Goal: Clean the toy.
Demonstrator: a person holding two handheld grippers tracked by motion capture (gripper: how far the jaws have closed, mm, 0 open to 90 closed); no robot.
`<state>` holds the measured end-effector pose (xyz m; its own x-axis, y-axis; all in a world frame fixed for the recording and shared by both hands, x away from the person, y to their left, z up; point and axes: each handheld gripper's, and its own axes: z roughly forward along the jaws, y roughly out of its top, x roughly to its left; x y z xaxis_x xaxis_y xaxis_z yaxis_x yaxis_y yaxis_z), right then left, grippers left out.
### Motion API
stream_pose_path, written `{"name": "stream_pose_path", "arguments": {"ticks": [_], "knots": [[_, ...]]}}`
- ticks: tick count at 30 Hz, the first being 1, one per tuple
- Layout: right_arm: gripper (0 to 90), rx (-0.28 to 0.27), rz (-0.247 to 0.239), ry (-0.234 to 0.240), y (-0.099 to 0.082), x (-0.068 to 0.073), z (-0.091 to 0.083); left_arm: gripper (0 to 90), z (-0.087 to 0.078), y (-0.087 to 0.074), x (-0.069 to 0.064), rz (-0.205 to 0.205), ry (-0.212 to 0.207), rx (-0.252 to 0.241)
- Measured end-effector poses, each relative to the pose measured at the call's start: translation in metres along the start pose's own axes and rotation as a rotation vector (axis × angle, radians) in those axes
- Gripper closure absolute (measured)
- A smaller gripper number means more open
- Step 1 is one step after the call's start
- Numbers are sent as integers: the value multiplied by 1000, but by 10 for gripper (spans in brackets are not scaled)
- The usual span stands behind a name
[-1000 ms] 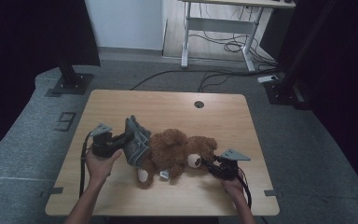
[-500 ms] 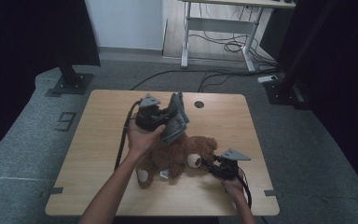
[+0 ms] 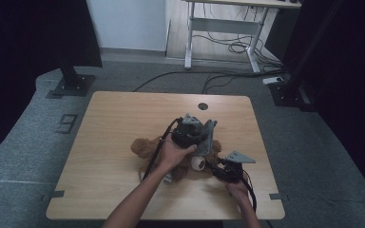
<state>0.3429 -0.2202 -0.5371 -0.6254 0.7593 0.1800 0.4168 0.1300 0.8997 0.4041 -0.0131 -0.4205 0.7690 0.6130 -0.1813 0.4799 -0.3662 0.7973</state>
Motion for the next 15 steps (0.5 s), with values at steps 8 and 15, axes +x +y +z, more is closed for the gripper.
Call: {"name": "stream_pose_path", "arguments": {"ticks": [8, 15], "knots": [[576, 4, 5, -1, 0, 0, 0, 781, 26, -5, -22, 54, 32, 85], [576, 7, -4, -5, 0, 1, 0, 785, 16, -13, -11, 58, 120, 87]]}}
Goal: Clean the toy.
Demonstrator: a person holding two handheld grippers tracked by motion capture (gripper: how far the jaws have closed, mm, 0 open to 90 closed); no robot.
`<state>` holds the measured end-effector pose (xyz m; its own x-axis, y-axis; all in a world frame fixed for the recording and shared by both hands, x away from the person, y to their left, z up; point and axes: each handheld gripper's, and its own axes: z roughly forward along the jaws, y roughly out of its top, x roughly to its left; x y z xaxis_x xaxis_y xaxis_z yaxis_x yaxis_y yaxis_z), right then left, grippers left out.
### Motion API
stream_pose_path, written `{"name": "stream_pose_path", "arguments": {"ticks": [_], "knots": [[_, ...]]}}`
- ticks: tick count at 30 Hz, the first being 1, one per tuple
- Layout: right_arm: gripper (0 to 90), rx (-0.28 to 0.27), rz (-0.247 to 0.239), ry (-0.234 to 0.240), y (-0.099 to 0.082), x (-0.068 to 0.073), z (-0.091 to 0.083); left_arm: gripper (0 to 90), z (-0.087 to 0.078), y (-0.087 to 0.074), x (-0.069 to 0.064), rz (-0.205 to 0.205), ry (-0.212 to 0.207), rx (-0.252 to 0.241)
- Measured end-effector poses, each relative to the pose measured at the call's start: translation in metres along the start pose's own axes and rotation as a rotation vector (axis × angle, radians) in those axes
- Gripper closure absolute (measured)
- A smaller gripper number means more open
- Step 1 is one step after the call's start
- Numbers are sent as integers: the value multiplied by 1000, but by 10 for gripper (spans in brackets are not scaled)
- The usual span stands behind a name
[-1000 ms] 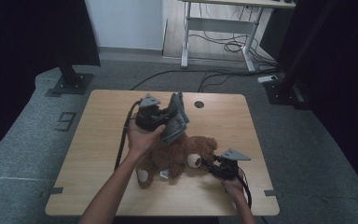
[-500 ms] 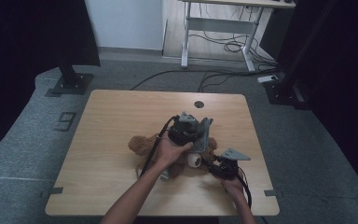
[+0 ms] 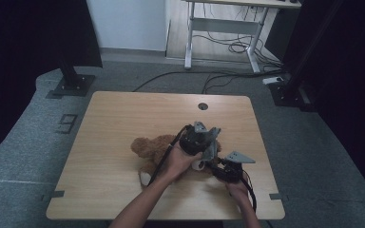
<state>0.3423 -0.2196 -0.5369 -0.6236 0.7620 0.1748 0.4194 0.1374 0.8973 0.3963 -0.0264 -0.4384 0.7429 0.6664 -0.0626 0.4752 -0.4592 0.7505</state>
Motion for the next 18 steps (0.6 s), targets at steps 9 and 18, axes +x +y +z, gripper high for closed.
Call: {"name": "stream_pose_path", "arguments": {"ticks": [9, 18], "knots": [[577, -4, -2, -1, 1, 1, 1, 788, -44, -39, 77, -186, -9, -42], [579, 1, -2, -1, 1, 0, 0, 787, -75, -45, 78, -172, 43, -106]]}}
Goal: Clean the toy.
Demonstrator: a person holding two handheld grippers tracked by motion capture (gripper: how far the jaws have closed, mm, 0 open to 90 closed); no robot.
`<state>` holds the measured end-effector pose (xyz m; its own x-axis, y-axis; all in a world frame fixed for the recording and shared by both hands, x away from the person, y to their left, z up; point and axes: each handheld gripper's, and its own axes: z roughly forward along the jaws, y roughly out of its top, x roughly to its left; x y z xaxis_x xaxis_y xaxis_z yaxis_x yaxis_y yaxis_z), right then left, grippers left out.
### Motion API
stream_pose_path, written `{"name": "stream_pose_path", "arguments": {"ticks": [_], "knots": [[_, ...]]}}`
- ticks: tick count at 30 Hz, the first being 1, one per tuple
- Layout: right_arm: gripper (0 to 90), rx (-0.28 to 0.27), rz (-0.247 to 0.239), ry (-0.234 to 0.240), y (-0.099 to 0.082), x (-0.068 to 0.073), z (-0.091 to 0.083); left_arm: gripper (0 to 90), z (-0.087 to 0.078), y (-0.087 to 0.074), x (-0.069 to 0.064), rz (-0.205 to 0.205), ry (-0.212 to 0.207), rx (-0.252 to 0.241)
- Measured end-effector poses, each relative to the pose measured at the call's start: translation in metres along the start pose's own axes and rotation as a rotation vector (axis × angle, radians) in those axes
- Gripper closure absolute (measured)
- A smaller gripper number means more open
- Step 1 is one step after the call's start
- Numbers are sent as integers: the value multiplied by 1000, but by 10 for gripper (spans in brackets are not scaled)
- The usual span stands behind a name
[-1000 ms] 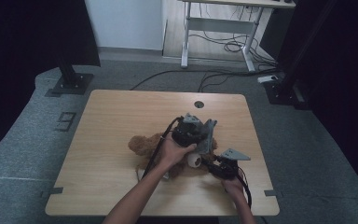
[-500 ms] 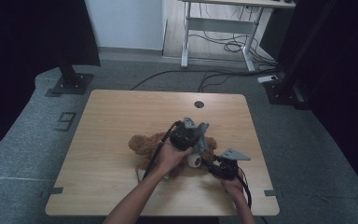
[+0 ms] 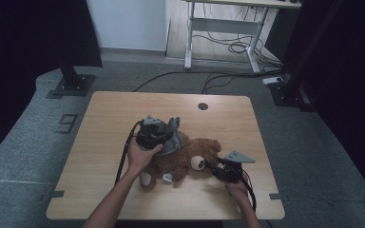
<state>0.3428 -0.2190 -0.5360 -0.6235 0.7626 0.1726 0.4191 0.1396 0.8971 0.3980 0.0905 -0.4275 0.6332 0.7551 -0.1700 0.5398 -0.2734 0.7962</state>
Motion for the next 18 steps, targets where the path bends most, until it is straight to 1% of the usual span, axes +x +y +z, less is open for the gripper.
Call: {"name": "stream_pose_path", "arguments": {"ticks": [2, 5, 9, 10, 12, 13, 15, 16, 18], "knots": [[579, 3, 1, 0, 0, 0, 0, 785, 1, 10, -16, 38, -5, -18], [579, -1, 2, -2, 0, 0, 0, 785, 11, 26, -41, 74, -47, -32], [579, -2, -1, -3, 0, 0, 0, 784, 38, 40, -73, 106, -91, -11], [579, -2, -1, -3, 0, 0, 0, 784, 47, 41, -79, 105, -100, -4], [579, -1, -1, -3, 0, 1, 0, 783, 65, 41, -88, 92, -127, 23], [579, -2, 1, -3, -1, 1, -1, 783, 74, 39, -91, 93, -130, 42], [579, 0, 1, -2, -1, 1, -1, 782, 88, 32, -95, 113, -103, 82], [579, 3, 1, -3, -1, 1, -1, 781, 92, 29, -94, 110, -95, 83], [579, 5, 4, -2, -1, 0, -1, 782, 92, 25, -88, 80, -104, 75]]}}
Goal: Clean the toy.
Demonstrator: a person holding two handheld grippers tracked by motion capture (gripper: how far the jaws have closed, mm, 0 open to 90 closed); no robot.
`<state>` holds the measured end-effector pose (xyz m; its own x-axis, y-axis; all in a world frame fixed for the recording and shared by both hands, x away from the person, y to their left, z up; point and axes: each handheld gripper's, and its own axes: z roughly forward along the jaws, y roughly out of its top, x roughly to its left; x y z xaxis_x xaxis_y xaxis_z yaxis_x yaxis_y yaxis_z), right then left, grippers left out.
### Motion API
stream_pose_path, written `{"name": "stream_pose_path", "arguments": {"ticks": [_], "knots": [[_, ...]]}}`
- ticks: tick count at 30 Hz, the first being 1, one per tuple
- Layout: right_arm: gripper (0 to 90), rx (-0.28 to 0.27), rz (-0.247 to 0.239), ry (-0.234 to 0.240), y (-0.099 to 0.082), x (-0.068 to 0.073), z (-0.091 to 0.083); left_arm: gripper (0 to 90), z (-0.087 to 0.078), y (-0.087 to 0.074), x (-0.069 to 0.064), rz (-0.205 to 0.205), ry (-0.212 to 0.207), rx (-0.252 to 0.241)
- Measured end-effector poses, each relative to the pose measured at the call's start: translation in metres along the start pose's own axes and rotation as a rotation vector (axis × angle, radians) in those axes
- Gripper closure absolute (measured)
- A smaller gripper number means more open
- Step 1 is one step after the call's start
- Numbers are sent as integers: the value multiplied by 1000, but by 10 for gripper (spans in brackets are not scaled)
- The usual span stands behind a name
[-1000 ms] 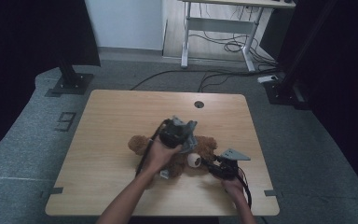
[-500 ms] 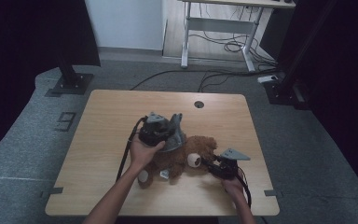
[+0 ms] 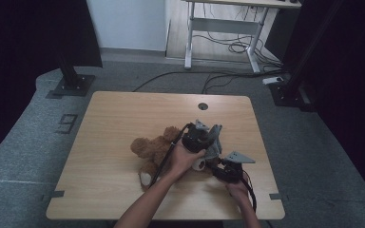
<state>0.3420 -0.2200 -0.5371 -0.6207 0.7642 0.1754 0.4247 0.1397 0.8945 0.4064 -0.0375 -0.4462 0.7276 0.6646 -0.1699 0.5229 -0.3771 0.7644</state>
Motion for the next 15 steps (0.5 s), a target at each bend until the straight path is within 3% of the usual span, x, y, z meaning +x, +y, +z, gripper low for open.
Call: {"name": "stream_pose_path", "arguments": {"ticks": [5, 6, 8, 10, 13, 15], "knots": [[579, 1, -7, -4, 1, 1, 0, 785, -12, -5, 13, -7, 35, 13], [579, 1, -6, -5, 1, 1, 0, 785, -18, -8, 21, -11, 71, 23], [579, 1, -6, -5, 0, 1, 0, 786, -24, -14, 31, -17, 98, 38], [578, 2, 0, -8, 1, 1, 0, 789, -32, -22, 42, -17, 93, 38], [578, 5, -10, -16, 2, 3, 1, 793, -46, -30, 56, -52, 60, 9], [579, 7, -6, -19, 2, 4, 1, 793, -56, -32, 61, -58, 72, -4]]}}
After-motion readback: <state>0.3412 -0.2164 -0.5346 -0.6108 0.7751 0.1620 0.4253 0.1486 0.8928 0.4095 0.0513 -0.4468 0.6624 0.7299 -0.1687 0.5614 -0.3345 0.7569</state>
